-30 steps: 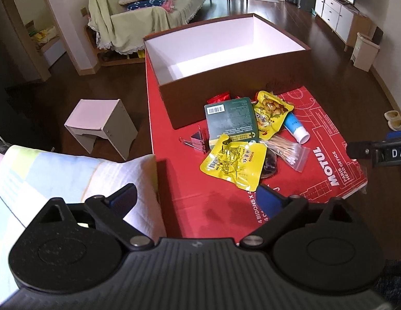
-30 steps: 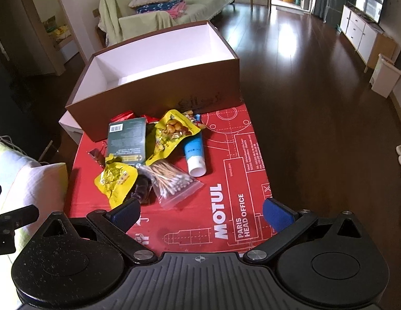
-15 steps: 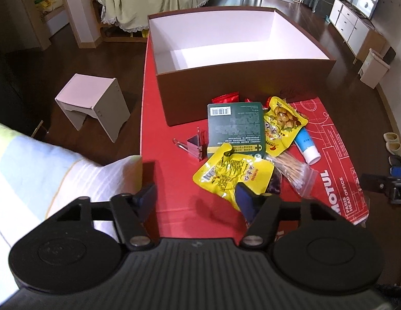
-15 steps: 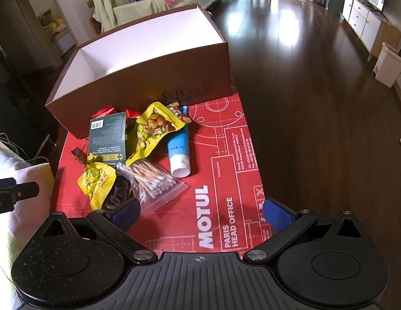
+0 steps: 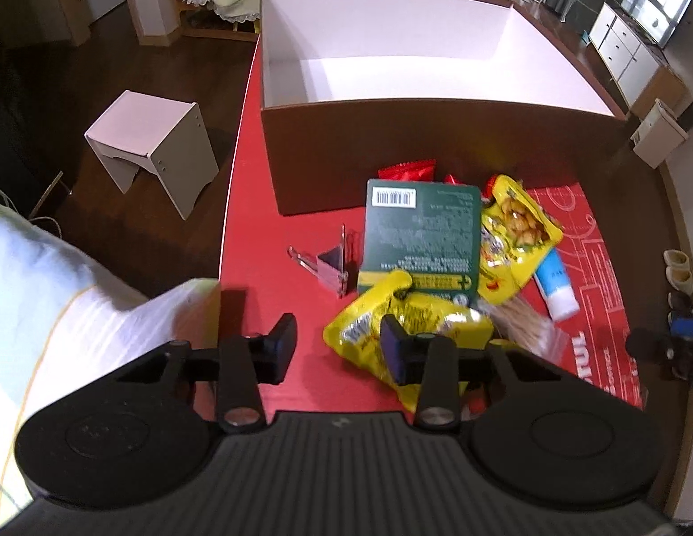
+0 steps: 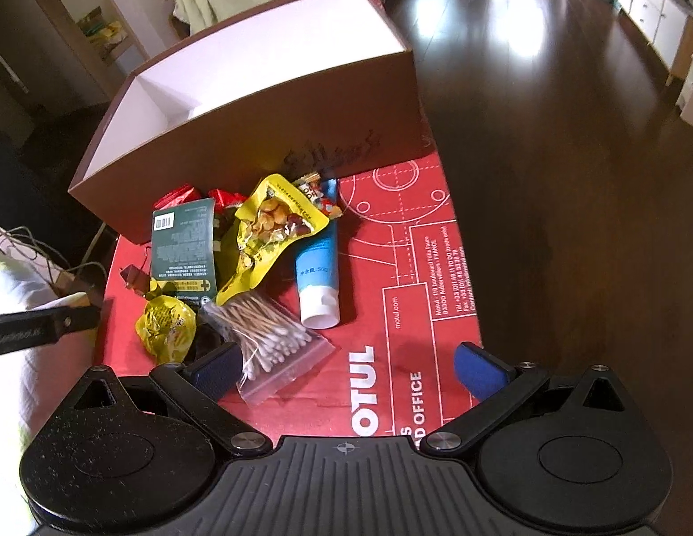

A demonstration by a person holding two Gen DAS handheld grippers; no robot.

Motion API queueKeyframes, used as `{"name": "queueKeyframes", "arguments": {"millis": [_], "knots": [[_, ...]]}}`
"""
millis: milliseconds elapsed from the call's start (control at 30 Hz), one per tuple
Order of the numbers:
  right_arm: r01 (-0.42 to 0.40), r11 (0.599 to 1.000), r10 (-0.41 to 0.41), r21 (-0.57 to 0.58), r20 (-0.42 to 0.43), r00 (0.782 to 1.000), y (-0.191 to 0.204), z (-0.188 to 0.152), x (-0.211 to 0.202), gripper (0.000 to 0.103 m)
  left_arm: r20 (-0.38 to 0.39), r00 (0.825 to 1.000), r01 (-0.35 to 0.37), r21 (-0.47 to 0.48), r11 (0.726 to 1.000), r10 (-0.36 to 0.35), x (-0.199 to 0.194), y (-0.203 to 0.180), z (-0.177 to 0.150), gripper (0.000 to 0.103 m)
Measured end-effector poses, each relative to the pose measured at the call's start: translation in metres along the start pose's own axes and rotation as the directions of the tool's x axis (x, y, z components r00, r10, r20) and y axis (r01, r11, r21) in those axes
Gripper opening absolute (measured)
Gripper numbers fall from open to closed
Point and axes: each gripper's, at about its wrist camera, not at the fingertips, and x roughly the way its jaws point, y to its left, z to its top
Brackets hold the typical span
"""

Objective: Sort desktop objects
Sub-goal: 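Reach the left tool to the pink binder clip while the right tool reaches the blue tube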

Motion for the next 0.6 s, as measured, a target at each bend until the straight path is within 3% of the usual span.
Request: {"name": "queueKeyframes", "arguments": {"millis": [300,600], "knots": [[0.004,1.0,-0.004,0.014,-0.031,1.0,-0.008,0.014,0.022,0.103,-0.015,1.0,0.008,-0.043,0.999,-0.009,0.033,0.004,0.019,0.021],[0.013,1.0,-0.013,0.008,-0.055,0.998,-0.012,0.027,0.038,0.103,-0.04,0.999,0.022,-0.073,0.997,-0.025,0.065,0.008,0.029,0.016]]}}
